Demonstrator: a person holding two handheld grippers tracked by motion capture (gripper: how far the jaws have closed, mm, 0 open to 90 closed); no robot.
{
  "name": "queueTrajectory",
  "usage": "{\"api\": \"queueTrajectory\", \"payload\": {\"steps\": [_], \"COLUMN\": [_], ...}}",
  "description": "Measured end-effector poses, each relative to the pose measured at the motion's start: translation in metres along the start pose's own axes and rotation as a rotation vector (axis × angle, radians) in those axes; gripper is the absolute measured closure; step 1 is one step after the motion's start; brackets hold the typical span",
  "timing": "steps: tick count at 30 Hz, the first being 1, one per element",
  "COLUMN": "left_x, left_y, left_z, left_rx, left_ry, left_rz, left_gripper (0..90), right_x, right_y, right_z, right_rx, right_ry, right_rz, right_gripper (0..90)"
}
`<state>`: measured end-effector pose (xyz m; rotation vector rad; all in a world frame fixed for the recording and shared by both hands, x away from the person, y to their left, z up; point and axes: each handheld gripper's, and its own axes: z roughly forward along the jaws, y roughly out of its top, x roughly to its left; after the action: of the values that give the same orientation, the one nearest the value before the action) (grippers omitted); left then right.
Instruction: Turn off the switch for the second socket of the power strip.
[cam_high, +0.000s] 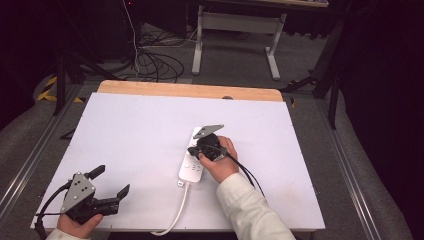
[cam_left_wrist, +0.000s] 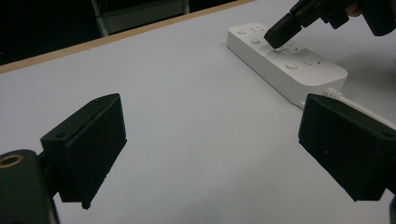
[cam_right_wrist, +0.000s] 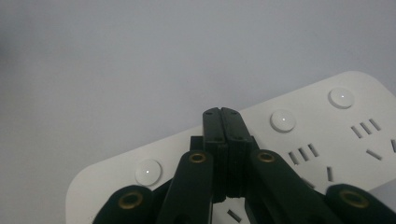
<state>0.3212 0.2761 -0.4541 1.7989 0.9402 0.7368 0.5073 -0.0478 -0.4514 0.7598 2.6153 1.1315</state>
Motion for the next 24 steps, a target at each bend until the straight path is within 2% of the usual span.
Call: {"api": "queueTrajectory", "payload": {"steps": [24], "left_x": [-0.0002], "left_y": [0.0], "left_z": [-0.0002], "left_rx": [-0.002], "left_ry": [0.001], "left_rz": [-0.002], "left_gripper": [8.2], "right_x": [0.0061], "right_y": [-0.0059], "right_z": [0.0067], "right_rx": [-0.014], "right_ry": [-0.037], "right_rz": [-0.021], "right_gripper": [90.0]}}
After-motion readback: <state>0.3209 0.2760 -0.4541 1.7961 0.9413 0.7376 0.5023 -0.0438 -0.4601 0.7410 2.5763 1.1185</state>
